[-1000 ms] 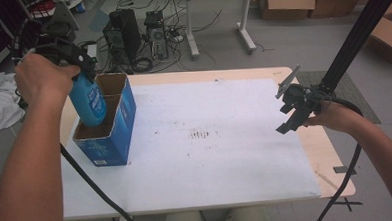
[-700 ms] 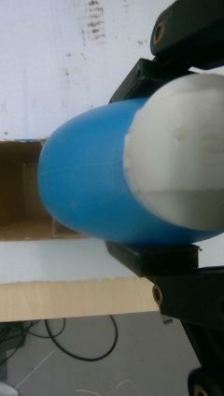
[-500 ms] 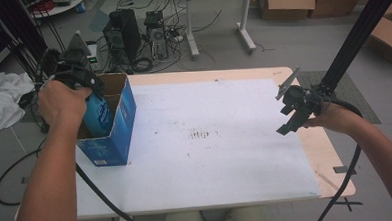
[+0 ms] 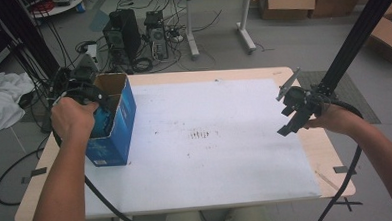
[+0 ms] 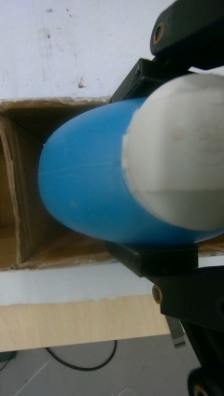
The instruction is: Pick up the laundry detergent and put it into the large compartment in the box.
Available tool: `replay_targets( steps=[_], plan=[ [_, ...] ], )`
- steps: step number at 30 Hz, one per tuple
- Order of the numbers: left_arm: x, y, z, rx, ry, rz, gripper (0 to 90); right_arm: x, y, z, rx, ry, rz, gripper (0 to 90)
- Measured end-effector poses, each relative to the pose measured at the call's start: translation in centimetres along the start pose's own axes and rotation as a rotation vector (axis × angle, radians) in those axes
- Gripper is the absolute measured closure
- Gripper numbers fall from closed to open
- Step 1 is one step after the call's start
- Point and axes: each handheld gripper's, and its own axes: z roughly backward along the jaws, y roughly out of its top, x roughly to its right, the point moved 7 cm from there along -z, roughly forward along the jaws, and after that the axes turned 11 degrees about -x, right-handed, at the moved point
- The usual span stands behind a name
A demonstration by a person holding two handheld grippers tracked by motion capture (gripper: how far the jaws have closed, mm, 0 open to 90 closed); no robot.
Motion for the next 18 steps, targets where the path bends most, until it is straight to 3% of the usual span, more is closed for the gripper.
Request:
replay_targets(
  steps=[10,18],
  plan=[
    [-0.1,-0.3,-3.1,-0.025,-0.004,-0.004,38.2,0.0,0.0,-0.3,-0.004,0.0,-0.009,18.7],
    [0.0,-0.3,-4.2,-0.045,-0.002,-0.017,38.2,0.0,0.3,0.0,-0.004,-0.001,-0.011,18.6]
  ],
)
